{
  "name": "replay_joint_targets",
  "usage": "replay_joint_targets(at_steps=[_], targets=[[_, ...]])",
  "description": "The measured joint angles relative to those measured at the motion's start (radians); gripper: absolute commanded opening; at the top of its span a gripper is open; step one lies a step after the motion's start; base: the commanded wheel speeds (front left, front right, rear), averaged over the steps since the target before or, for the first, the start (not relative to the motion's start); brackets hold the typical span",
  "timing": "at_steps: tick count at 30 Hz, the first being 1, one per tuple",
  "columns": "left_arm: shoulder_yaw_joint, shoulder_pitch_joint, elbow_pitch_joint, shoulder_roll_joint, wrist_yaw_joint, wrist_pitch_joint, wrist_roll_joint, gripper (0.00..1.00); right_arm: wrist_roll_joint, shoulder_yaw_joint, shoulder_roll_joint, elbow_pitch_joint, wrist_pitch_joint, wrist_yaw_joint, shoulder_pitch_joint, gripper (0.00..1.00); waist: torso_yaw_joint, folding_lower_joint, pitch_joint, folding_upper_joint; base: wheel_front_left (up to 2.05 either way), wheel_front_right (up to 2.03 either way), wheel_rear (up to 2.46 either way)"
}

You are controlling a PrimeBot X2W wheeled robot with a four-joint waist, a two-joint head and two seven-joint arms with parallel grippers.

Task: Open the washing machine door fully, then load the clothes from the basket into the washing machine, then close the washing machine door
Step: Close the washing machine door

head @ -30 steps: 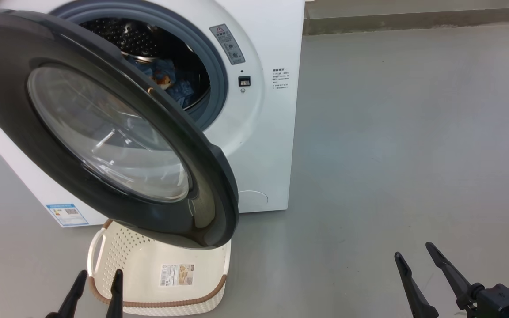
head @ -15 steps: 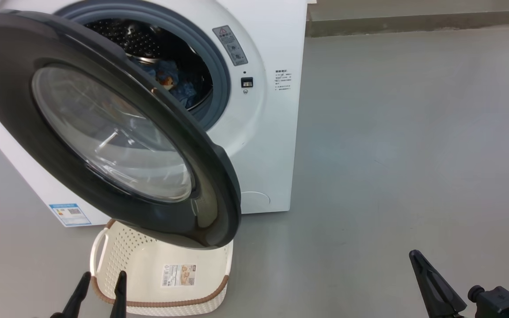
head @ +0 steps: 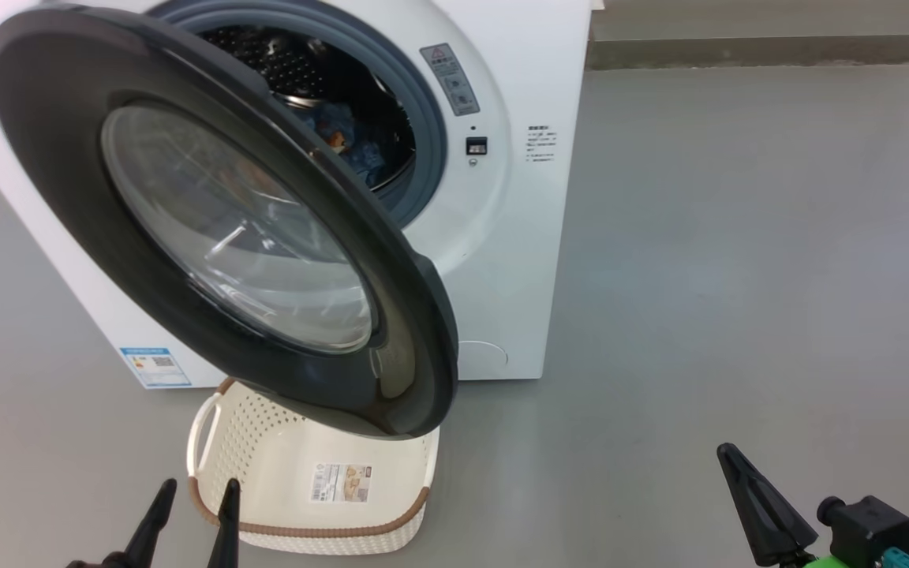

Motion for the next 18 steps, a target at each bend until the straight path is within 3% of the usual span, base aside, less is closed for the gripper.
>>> replay_joint_targets(at_steps=[18], targets=[[-0.048, -0.077, 0.019, -0.025, -0.007, -0.029, 0.016, 1.0, 0.041, 0.033, 0.004, 0.18, 0.0, 0.0, -0.263, 0.0, 0.103, 0.0001, 0.05, 0.0, 0.0, 0.0, 0.0]])
